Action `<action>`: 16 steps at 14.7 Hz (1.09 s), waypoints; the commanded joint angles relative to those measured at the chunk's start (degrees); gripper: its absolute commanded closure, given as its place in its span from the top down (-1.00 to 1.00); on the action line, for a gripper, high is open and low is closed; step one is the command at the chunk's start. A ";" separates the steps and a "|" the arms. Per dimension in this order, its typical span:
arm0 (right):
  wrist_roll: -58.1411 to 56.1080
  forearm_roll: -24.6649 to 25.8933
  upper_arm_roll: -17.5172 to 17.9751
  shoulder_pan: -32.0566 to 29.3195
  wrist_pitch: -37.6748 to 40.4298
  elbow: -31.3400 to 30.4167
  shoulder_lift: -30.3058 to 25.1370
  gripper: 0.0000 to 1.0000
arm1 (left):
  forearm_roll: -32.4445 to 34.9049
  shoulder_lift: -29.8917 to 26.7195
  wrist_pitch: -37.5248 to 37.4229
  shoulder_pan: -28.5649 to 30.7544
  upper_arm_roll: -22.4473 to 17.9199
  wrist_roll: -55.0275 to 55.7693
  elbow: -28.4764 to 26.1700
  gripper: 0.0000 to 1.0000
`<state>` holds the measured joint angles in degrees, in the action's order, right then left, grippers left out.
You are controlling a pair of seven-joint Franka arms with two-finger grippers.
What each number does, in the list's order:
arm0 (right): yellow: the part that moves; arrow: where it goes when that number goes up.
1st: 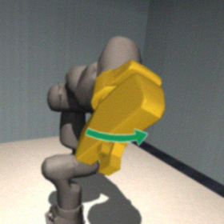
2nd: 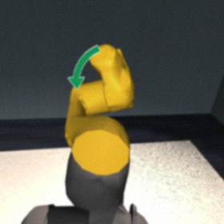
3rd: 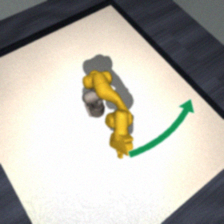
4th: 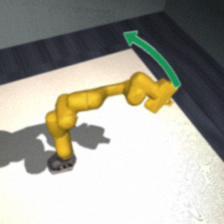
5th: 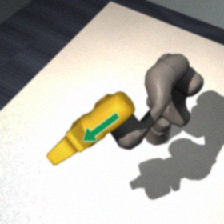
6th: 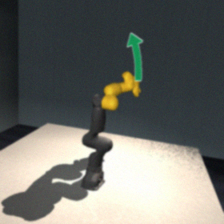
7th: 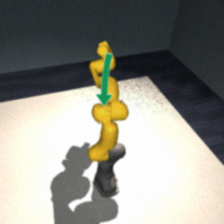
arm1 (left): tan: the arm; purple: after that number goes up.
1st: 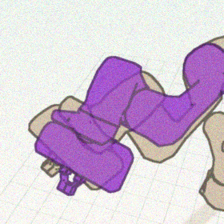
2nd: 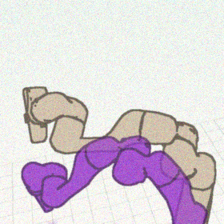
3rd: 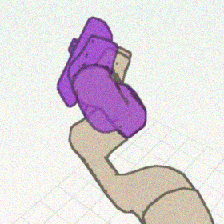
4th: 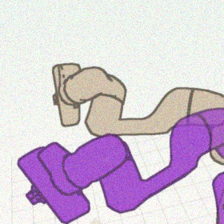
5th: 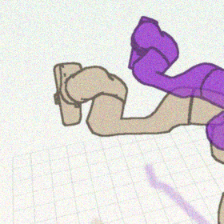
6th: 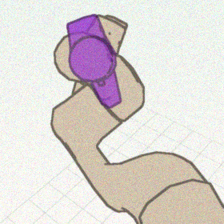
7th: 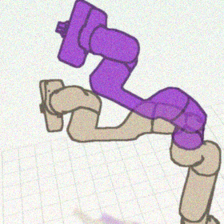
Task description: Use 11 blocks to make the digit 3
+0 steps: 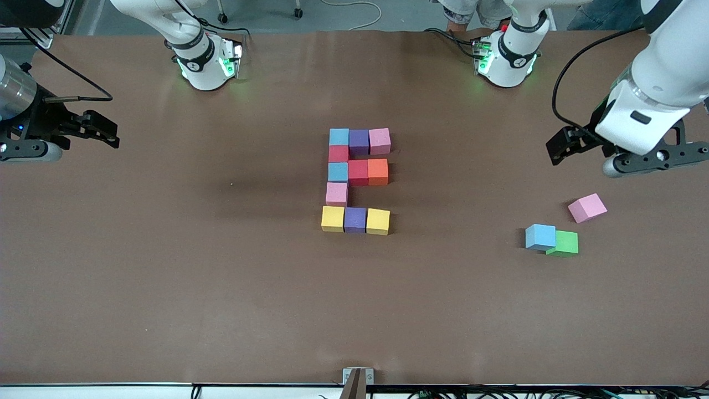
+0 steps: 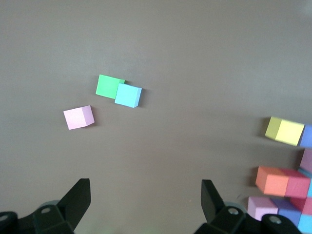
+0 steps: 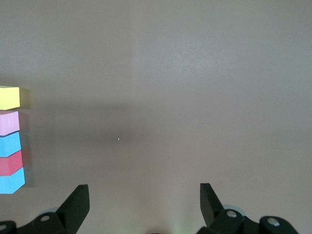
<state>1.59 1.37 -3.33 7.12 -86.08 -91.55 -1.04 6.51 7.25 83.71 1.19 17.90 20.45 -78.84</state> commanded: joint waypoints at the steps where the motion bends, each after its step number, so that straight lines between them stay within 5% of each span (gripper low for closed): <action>1: -0.36 0.21 0.86 -1.83 -1.46 -2.40 -2.39 1.00 | 0.00 -3.37 -1.88 0.40 0.03 -4.87 -2.01 1.00; 3: -0.36 0.12 4.98 -5.43 -1.28 -2.40 -3.09 1.00 | -0.09 -6.80 -1.97 -1.44 -3.47 -8.65 -5.16 1.00; 7: -0.27 0.12 5.62 -5.80 -0.76 -2.14 -3.71 1.00 | -3.77 -11.64 -1.97 -5.76 -13.05 -13.41 -11.23 1.00; 16: -0.18 0.03 5.79 -5.63 3.02 -1.96 -8.98 1.00 | -4.58 -14.81 -1.18 -5.58 -14.56 -12.80 -14.58 1.00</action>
<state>1.60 1.37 1.37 2.66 -83.43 -91.58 -6.30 2.74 -5.88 81.32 -4.42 3.74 7.36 -91.34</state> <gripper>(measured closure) 0.000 0.000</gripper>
